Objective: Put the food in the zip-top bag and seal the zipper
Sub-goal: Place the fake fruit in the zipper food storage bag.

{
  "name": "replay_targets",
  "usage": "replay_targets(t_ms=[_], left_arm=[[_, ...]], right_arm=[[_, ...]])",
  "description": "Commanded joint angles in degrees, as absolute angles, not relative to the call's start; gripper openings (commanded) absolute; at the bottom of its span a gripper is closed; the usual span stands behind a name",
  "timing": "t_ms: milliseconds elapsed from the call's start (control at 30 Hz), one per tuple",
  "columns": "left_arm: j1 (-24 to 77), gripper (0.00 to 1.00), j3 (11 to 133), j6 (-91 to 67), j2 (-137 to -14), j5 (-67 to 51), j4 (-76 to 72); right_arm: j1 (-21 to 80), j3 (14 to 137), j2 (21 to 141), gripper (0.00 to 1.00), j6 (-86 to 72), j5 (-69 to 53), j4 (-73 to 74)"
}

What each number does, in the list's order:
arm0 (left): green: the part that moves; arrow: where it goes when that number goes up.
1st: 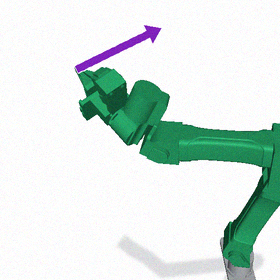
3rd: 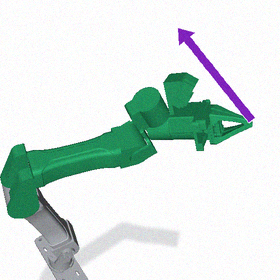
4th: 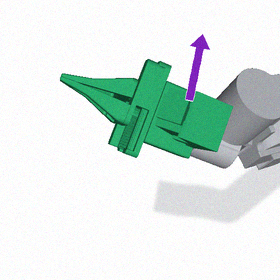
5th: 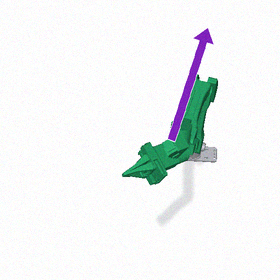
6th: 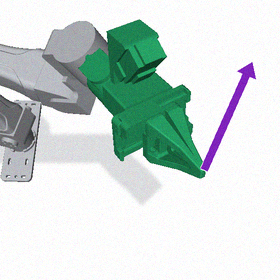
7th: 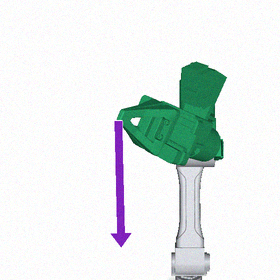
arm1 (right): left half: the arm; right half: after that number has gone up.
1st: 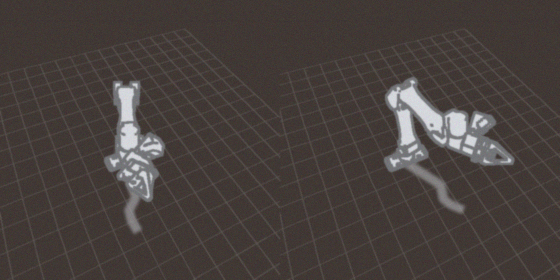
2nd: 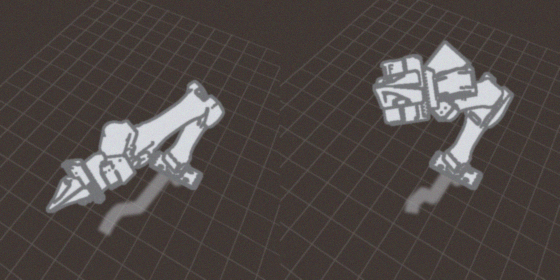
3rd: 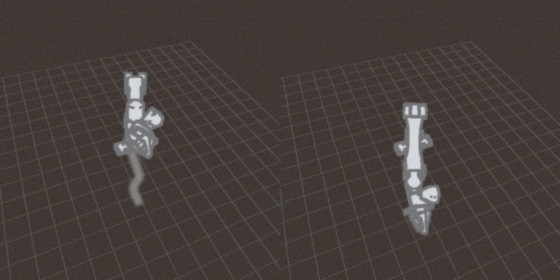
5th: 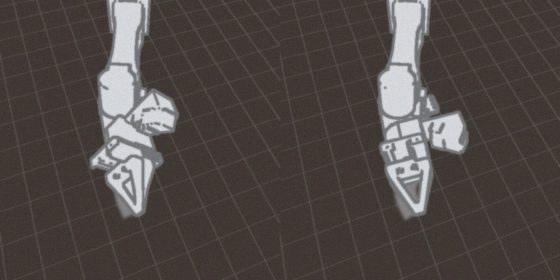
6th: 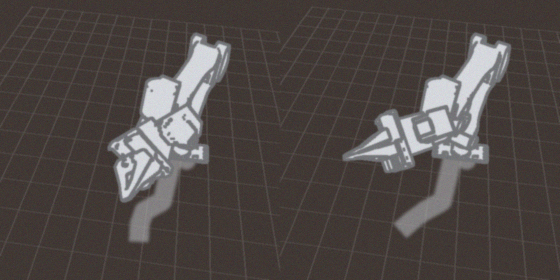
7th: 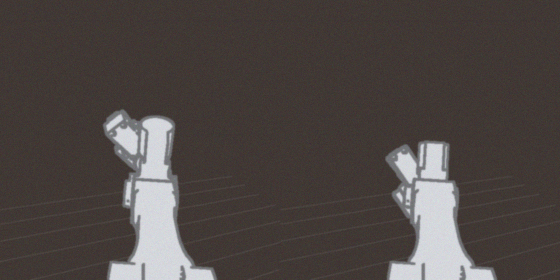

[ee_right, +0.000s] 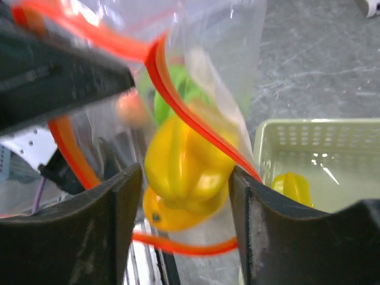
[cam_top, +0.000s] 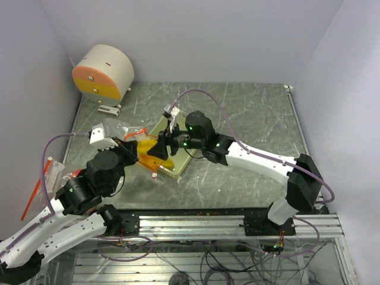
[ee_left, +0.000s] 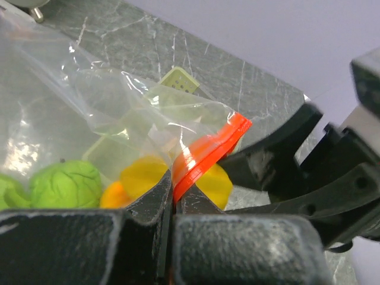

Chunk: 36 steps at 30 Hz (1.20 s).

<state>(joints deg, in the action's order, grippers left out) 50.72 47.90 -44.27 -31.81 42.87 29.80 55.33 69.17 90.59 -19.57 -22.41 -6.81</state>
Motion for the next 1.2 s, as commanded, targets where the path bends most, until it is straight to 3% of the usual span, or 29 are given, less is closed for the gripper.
replay_targets(t_ms=[0, 133, 167, 600, 900, 1167], left_arm=[[50.45, 0.07, 46.07, -46.22, -31.43, 41.02, 28.93], [50.40, 0.07, 44.88, -46.43, -31.42, 41.21, 28.54], [50.40, 0.07, 44.95, -46.29, -31.52, 41.37, 28.58], [50.45, 0.07, 51.20, -49.72, -29.53, 53.65, 44.89], [50.45, 0.07, 57.03, -47.32, -23.78, 56.44, 48.92], [50.38, 0.07, 55.23, -46.46, -21.39, 54.51, 47.37]], right_arm=[[56.21, 75.70, 92.77, 0.70, -19.78, -18.60, -4.80], [57.92, 76.26, 92.41, 0.97, -18.62, -17.55, -3.86], [58.25, 75.91, 91.93, 1.00, -18.21, -16.88, -3.48], [56.64, 67.30, 73.68, 1.00, -15.37, 3.85, 2.94], [51.98, 73.08, 89.40, 0.98, -16.80, -2.95, 11.74], [51.95, 78.31, 104.00, 0.93, -14.19, -6.62, 11.81]])
